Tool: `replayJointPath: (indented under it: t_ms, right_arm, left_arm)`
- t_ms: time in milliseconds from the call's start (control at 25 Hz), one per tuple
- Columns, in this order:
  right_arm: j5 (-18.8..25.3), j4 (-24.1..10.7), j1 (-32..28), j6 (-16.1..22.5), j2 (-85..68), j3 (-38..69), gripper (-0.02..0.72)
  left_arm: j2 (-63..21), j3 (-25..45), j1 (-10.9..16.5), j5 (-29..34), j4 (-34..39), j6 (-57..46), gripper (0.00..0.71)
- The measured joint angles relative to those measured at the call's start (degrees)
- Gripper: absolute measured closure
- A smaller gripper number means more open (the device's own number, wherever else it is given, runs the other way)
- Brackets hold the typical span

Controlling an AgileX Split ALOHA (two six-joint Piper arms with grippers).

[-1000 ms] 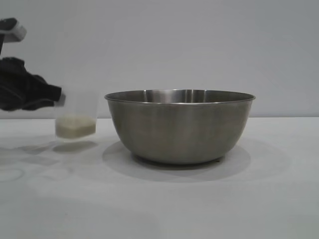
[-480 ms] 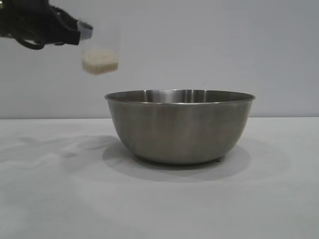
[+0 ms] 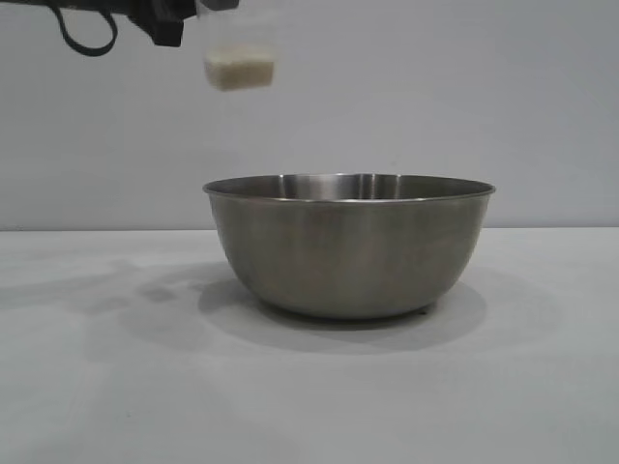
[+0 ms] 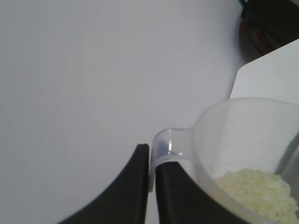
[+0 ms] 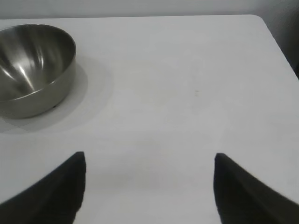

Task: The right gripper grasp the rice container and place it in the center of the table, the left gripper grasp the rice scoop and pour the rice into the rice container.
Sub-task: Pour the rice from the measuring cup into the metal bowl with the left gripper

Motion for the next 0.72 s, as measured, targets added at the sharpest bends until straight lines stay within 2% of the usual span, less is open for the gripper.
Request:
replayJointPath:
  t_ms: [160, 400, 720]
  right_arm:
    - [0.0, 0.0, 0.0, 0.0, 0.0, 0.0, 0.178]
    - [0.0, 0.0, 0.0, 0.0, 0.0, 0.0, 0.178]
    - [0.0, 0.0, 0.0, 0.0, 0.0, 0.0, 0.178]
  left_arm:
    - [0.0, 0.0, -2.43, 2.49, 0.86, 5.6, 0.71]
    - [0.0, 0.0, -5.74, 9.52, 1.21, 12.85, 0.71]
    - [0.0, 0.0, -6.38, 14.93, 1.29, 24.29, 0.71]
